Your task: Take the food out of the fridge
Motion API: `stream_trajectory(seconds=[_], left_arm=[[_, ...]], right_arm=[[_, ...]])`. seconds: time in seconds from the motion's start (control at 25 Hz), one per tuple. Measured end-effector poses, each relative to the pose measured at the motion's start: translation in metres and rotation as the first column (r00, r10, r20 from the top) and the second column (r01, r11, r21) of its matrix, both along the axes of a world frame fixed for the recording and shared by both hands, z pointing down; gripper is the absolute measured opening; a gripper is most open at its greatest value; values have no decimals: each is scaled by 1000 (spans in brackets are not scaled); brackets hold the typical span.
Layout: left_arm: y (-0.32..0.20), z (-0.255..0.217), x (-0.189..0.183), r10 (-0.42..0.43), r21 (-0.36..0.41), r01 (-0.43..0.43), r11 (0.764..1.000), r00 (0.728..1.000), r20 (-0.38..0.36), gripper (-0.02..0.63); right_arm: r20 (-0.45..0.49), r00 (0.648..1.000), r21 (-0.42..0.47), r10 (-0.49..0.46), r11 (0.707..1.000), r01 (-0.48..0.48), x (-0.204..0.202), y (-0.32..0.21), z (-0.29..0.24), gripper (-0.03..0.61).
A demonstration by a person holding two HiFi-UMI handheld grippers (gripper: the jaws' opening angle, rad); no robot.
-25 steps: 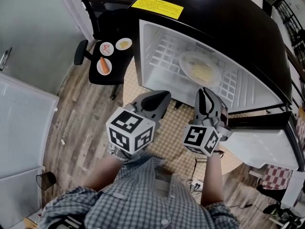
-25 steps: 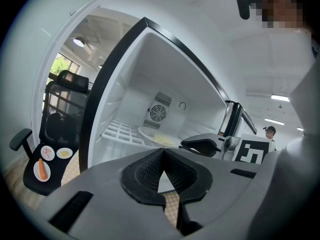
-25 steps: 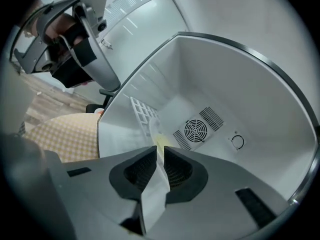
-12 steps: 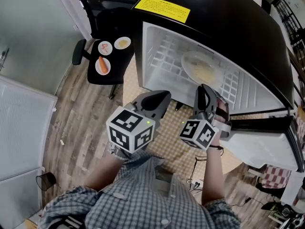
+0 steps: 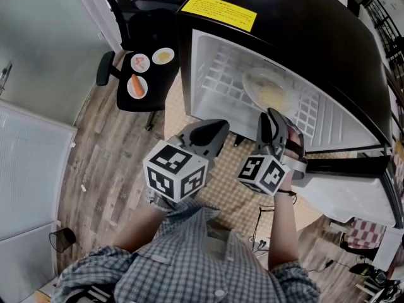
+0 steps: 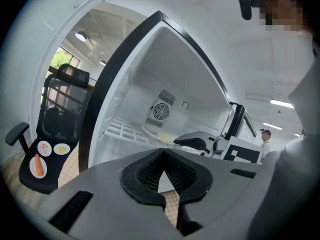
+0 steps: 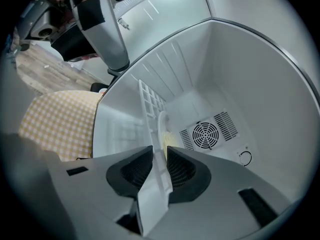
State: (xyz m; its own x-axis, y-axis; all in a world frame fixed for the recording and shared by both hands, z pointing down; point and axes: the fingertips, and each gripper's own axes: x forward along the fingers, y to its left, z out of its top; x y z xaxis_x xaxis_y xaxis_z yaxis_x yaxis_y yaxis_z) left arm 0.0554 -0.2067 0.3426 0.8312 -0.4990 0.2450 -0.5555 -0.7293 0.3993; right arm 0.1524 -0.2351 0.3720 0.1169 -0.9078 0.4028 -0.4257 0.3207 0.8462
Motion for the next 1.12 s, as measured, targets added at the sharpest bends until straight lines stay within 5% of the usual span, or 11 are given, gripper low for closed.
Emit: stream_trajectory(seconds=[0.4,1.12], left_arm=[[0,1,7,20,-5,-20,1000,1000,-9,6],[0,3,13,32,-47,-34,998,998,-47,6]], right_arm=[[32,999,21,16,1000,-17,1,0,-5,63],[-45,999,14,13,1000,-12,-2,8,-6,34]])
